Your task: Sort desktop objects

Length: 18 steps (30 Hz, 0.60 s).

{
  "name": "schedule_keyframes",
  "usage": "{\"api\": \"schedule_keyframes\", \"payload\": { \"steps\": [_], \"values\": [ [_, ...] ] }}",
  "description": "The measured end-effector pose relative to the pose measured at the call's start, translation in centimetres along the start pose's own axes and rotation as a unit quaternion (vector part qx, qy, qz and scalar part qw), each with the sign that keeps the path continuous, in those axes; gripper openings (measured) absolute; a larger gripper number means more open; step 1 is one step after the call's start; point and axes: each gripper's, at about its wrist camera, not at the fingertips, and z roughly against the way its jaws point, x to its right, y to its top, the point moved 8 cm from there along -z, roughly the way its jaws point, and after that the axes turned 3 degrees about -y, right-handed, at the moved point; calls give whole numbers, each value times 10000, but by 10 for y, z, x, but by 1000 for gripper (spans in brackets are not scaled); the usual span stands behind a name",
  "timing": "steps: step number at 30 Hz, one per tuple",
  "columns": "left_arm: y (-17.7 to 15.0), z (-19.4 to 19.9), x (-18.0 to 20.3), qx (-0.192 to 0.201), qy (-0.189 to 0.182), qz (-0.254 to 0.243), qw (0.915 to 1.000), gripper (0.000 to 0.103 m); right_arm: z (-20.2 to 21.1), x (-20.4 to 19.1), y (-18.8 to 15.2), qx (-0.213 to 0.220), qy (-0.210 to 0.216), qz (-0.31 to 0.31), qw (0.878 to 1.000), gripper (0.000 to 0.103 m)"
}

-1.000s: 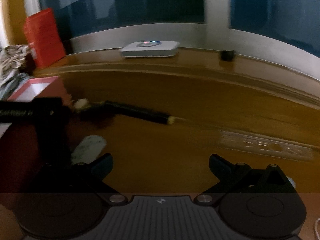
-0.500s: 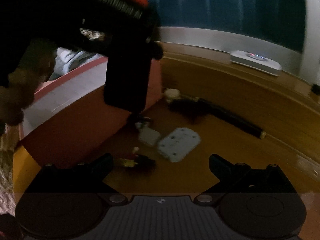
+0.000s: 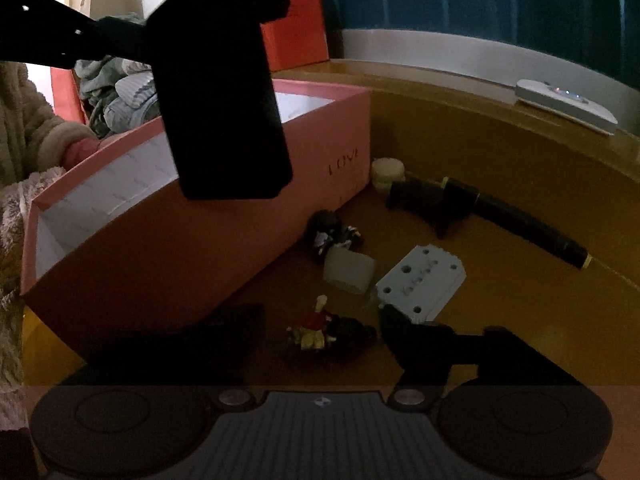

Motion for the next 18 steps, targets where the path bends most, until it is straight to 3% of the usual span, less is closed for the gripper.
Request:
{"api": "schedule_keyframes", "payload": {
  "steps": [2,11,18],
  "values": [
    [-1,2,-2,13,-18,38,10000,64,0,0,-1,-55,35,-74,10000,52],
    [1,4,2,49,-45,1,10000,64,19,13,5,151,-125,-199,9996,52],
    [4,1,25,60,-276,-168,9995,64,41,36,9,333,-548,-202,9977,52]
  ]
}}
